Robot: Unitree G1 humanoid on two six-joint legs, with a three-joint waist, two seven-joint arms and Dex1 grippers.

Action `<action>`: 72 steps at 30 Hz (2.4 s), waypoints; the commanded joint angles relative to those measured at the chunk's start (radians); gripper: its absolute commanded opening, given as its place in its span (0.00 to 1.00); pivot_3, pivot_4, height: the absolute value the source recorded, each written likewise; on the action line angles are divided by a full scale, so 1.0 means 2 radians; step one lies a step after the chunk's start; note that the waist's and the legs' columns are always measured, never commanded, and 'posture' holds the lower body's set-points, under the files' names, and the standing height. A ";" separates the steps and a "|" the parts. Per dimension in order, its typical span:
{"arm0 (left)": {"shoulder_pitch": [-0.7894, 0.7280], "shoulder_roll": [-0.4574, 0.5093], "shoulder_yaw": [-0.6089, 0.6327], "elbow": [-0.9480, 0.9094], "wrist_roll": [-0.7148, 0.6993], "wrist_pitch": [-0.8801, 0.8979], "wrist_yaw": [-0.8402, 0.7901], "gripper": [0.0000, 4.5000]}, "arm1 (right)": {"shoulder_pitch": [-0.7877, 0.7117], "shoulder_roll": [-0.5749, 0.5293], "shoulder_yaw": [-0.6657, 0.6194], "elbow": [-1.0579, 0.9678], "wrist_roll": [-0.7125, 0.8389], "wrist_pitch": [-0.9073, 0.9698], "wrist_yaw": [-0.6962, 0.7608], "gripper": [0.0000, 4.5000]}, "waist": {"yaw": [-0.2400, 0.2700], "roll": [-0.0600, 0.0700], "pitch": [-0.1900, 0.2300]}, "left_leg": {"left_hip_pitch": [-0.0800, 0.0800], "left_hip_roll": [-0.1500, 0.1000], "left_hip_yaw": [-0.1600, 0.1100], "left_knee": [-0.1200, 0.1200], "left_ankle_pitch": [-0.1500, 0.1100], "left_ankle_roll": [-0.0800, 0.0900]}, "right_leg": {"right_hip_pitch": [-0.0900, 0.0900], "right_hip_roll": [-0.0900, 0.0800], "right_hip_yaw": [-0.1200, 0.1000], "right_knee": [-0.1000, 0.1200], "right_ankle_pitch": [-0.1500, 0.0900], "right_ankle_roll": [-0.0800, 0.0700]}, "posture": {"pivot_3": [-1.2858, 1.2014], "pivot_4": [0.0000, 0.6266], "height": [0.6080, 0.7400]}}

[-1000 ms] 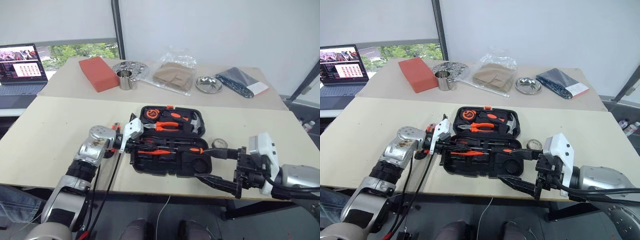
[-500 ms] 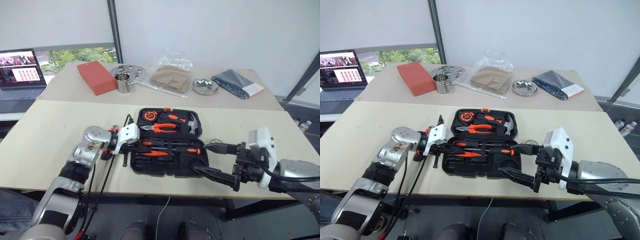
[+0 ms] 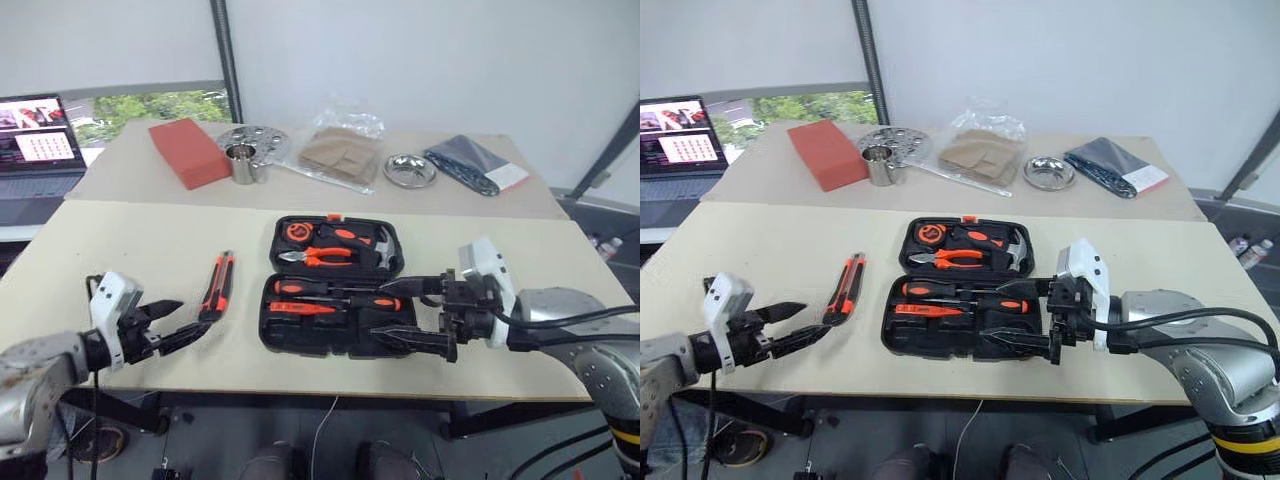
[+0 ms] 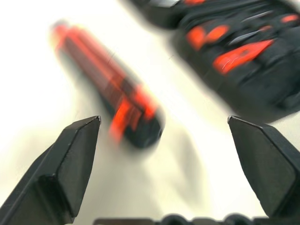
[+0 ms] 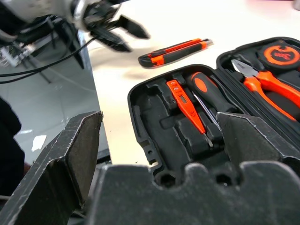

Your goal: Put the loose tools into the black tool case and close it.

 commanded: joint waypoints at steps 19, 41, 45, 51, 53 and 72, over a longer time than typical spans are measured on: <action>-0.241 -0.033 -0.195 0.098 0.058 0.175 0.224 0.72 | 0.031 0.011 -0.034 -0.039 -0.021 -0.016 -0.007 1.00 | -0.003 0.000 0.000 | 0.001 0.000 0.001 -0.001 0.002 -0.003 | 0.001 0.005 0.001 0.001 0.000 0.000 | 0.52 0.24 0.95; -0.405 0.060 -0.409 0.163 0.083 -0.160 -0.314 0.37 | 0.121 -0.017 -0.080 -0.091 -0.004 0.004 -0.034 1.00 | -0.001 0.001 0.001 | -0.001 -0.002 0.002 -0.002 0.002 -0.003 | 0.000 0.002 0.000 0.001 0.000 0.000 | 0.52 0.24 0.95; -0.439 0.000 -0.475 0.212 0.138 -0.189 -0.322 0.37 | 0.159 -0.012 -0.106 -0.121 0.006 0.009 -0.062 1.00 | -0.001 0.001 0.002 | -0.002 -0.001 0.002 -0.001 0.002 -0.003 | 0.000 0.002 0.000 0.001 0.000 0.000 | 0.52 0.24 0.95; -0.468 -0.066 -0.517 0.310 0.199 -0.247 -0.316 0.37 | 0.208 -0.006 -0.144 -0.156 0.022 0.009 -0.097 1.00 | -0.002 0.001 0.002 | -0.002 0.000 0.002 0.000 0.004 0.002 | -0.001 0.002 0.000 0.001 0.000 0.000 | 0.52 0.24 0.95; -0.478 -0.077 -0.525 0.347 0.222 -0.272 -0.316 0.37 | 0.215 -0.003 -0.153 -0.162 0.025 0.008 -0.110 1.00 | 0.000 0.001 0.002 | -0.002 0.000 0.001 0.000 0.004 0.002 | -0.001 0.002 0.000 0.001 0.000 0.000 | 0.52 0.24 0.95; -0.485 -0.072 -0.483 0.326 0.129 -0.228 -0.334 0.43 | 0.199 -0.009 -0.141 -0.144 0.024 0.001 -0.114 1.00 | 0.005 0.001 0.002 | -0.004 -0.001 0.000 0.002 0.003 0.006 | 0.000 0.001 0.000 0.001 0.000 0.000 | 0.52 0.24 0.95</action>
